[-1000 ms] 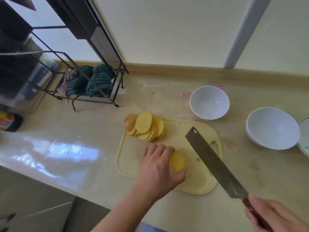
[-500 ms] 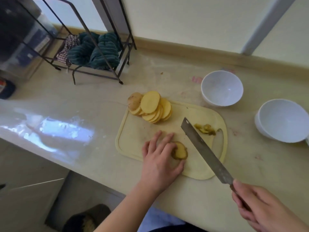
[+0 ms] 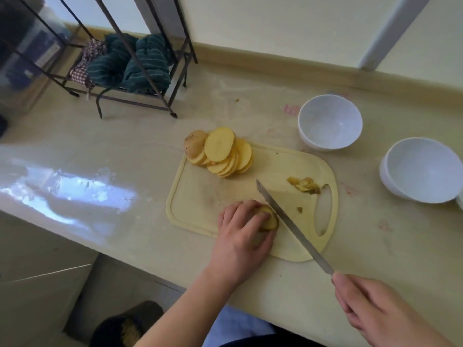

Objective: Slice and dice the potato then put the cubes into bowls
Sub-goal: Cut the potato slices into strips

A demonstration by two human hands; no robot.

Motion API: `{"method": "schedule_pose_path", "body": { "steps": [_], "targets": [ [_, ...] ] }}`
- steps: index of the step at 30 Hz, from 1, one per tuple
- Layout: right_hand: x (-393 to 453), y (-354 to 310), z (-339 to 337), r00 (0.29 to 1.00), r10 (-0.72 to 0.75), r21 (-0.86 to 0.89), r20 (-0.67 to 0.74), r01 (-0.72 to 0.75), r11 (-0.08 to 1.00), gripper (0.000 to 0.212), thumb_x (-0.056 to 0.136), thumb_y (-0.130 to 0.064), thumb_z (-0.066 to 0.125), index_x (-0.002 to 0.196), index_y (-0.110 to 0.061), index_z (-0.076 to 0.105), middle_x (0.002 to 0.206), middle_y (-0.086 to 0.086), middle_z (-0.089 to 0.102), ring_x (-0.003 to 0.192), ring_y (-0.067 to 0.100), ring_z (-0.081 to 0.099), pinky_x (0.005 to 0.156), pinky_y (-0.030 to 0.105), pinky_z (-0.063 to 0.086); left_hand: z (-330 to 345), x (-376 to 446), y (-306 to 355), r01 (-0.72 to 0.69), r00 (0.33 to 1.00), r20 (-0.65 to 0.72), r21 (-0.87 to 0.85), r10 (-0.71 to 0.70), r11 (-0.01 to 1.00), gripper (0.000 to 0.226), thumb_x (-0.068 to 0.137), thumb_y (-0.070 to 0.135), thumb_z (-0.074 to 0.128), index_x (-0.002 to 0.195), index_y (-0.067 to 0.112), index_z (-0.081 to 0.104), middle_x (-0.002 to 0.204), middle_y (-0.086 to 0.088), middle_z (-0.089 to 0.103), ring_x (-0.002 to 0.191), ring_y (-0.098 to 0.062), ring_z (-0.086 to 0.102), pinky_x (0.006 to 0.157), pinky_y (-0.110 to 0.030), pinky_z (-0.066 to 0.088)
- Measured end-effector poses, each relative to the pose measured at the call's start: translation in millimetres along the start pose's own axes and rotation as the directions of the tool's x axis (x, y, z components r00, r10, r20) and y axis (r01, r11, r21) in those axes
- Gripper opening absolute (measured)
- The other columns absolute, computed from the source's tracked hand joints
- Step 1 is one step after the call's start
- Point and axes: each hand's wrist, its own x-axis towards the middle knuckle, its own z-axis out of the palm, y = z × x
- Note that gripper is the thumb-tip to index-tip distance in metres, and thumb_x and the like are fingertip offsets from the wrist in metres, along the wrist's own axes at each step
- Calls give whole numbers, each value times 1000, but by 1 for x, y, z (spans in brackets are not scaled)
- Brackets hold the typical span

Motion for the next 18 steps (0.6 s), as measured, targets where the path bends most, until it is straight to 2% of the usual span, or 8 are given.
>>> {"method": "schedule_pose_path", "body": {
  "steps": [3,5,7,10,12,16,18],
  "targets": [
    [-1,-1,-1,1000,-13,-21,-4,13,1000,90,48,-103,30,63,-15,42,49,-3,36,47,10,33,50,23,29,1,1,-3,-86,996,11,-2,86,996,19,90,20,77,103,7,75,120,-12,67,111,-32,60,96,-43,47],
    [-1,0,1,999,-35,-21,4,35,999,92,54,-101,31,67,-11,40,52,-2,35,50,10,33,53,28,30,2,3,-4,-121,993,7,-8,121,993,17,91,18,75,102,4,76,117,-12,68,110,-33,61,96,-44,49],
    [0,1,2,998,-62,-27,-10,62,998,94,58,-100,30,71,-7,38,55,-1,33,51,9,33,55,33,31,2,4,-3,-124,992,3,-18,124,992,17,91,16,74,102,3,76,116,-12,69,111,-33,61,96,-44,50],
    [-2,-1,2,997,-74,-66,-23,72,995,95,59,-100,25,73,-6,40,53,-3,34,50,6,34,55,31,32,1,5,-2,-116,993,14,-48,116,992,18,90,12,76,103,0,75,115,-14,68,111,-33,61,95,-44,52],
    [-4,-3,2,997,-73,-86,-23,70,994,90,63,-96,25,73,-8,41,52,-4,35,49,5,34,54,27,32,1,5,-2,-110,994,18,-63,111,992,19,89,10,77,105,-1,75,115,-15,68,111,-33,62,95,-43,52],
    [-8,-4,2,999,-45,-111,-20,43,993,68,71,-80,28,72,-13,41,52,-3,36,49,6,34,56,28,32,-1,6,0,-99,995,26,-78,101,992,21,88,9,77,106,-1,75,116,-15,68,113,-33,61,97,-42,52],
    [-9,-8,2,1000,-24,-124,-2,24,992,71,70,-86,25,72,-16,42,53,-2,37,49,6,34,56,26,33,-1,7,0,-100,994,29,-81,102,992,20,88,8,77,105,-1,75,116,-15,68,112,-33,61,97,-42,51]
  ]
}}
